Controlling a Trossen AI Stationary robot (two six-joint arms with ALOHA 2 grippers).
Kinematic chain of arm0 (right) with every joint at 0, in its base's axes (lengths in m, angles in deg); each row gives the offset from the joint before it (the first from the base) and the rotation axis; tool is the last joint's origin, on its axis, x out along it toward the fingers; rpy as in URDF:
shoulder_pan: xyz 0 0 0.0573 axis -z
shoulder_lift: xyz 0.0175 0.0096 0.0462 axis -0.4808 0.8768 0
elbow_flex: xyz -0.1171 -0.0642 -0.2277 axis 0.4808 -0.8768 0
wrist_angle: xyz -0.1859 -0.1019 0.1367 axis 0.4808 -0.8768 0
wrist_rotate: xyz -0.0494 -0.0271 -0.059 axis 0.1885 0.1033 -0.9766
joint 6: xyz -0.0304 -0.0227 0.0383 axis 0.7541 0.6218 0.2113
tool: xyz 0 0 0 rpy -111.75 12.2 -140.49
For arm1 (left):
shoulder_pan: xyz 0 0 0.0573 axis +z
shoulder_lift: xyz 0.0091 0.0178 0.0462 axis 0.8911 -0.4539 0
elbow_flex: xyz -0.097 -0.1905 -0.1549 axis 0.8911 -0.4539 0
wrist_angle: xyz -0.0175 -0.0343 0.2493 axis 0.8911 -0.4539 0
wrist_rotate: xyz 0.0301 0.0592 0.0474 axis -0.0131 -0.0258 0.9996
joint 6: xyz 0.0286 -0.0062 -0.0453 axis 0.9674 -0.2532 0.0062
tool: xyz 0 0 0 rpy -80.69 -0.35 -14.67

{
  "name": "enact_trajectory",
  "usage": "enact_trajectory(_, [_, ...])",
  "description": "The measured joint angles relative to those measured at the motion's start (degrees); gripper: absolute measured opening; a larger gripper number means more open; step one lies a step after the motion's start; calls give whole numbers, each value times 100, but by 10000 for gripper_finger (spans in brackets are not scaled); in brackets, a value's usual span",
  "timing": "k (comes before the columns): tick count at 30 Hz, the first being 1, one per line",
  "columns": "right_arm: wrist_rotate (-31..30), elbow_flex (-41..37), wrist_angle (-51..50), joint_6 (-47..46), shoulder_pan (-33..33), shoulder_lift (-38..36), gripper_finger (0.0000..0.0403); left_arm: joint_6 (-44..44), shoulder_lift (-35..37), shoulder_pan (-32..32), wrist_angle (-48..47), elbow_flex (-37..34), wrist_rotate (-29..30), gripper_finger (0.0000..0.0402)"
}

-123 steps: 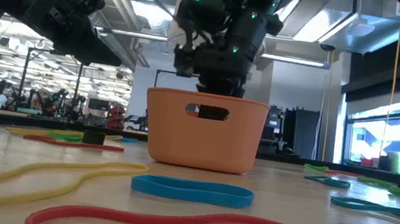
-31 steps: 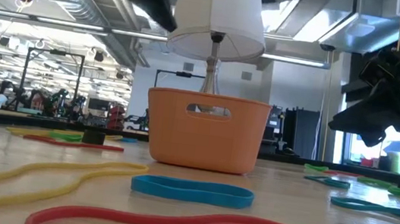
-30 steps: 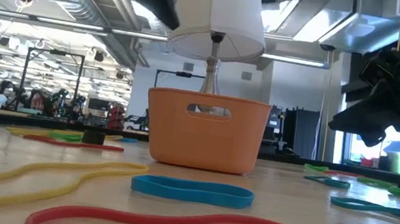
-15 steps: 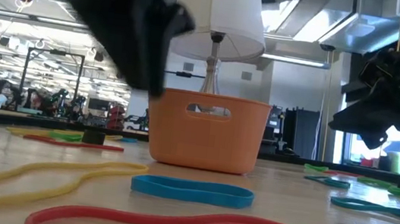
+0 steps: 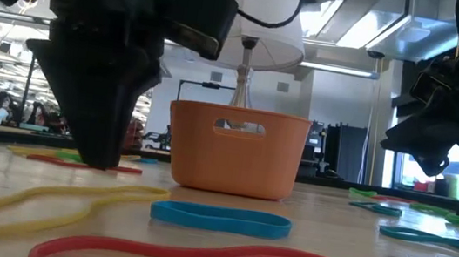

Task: Pick and place rubber bands into bin
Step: Put the yellow rubber band into the orange bin

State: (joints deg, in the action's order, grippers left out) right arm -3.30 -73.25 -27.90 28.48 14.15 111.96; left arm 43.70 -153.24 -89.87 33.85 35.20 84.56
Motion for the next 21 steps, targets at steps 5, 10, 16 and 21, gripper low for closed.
enact_trajectory(5, [0,0,0,7,0,0,95,-1043,0,72,30,0,-291,104])
enact_trajectory(10, [0,0,-1,13,0,0,95,-1534,-23,78,214,-2,-349,104])
enact_trajectory(16, [0,0,0,13,0,0,95,-1932,-324,76,226,32,-405,103])
enact_trajectory(21, [-1,0,0,15,0,0,95,-1932,-468,76,202,33,-422,93])
